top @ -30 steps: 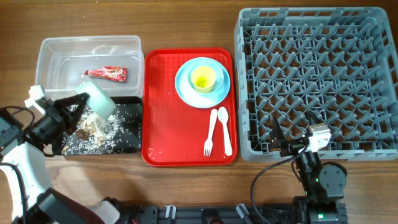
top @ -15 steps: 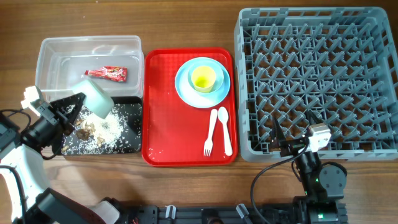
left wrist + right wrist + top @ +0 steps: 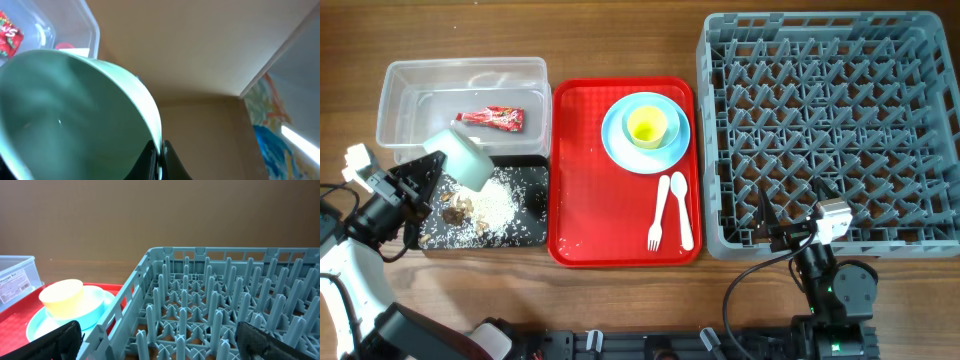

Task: Sort waste into correct bins and load items into the dishwasher rack
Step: 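Lift the bowl over the black tray and tip rice out with left gripper, then carry the emptied green bowl back and set it on the red tray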

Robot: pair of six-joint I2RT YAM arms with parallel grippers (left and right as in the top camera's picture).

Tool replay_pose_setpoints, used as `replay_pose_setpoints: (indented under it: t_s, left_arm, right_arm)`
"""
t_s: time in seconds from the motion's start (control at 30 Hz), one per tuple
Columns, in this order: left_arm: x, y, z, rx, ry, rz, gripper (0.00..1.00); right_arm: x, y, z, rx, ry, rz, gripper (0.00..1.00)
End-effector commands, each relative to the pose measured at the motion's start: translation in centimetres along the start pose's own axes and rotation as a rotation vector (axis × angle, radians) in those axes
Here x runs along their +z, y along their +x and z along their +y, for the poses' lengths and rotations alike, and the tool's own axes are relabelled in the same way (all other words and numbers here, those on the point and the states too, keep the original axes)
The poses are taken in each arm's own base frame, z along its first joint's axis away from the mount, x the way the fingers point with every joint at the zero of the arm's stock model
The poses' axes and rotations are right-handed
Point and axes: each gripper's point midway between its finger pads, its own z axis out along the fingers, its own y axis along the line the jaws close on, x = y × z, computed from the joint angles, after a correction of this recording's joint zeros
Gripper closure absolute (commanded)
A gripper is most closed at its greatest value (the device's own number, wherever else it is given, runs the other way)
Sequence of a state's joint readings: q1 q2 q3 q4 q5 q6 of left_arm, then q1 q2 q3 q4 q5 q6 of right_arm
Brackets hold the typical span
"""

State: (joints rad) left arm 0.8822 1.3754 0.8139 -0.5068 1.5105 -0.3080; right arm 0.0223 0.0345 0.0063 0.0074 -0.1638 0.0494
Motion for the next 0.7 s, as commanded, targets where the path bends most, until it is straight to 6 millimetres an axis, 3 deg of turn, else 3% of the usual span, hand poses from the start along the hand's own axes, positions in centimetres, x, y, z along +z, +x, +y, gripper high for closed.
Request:
replay_pose_setpoints:
  t_s: [0.0, 0.17, 0.5, 0.6, 0.67]
  left_arm:
    - [-0.5, 0.0, -0.9, -0.012, 0.056, 0.006, 0.96]
    - [-0.4, 0.5, -0.8, -0.071, 0.060, 0.010, 0.96]
    - [-0.4, 0.4, -0.8, -0.033, 0.057, 0.009, 0.96]
    - [0.8, 1.3, -0.7, -0.048, 0.046, 0.052, 0.96]
    - [2.8, 2.9, 0.2, -0.072, -0.015, 0.121, 0.96]
  right_arm:
    - [0.0, -0.2, 0.1, 0.011, -0.007, -0.009, 0.00]
    - [0.0, -0.2, 0.1, 0.011, -0.007, -0.009, 0.00]
    - [0.0, -0.2, 0.1, 0.011, -0.007, -0.009, 0.00]
    - [0.0, -0.2, 0.1, 0.012, -0.007, -0.009, 0.00]
    - [0.0, -0.2, 0.1, 0.012, -0.007, -0.009, 0.00]
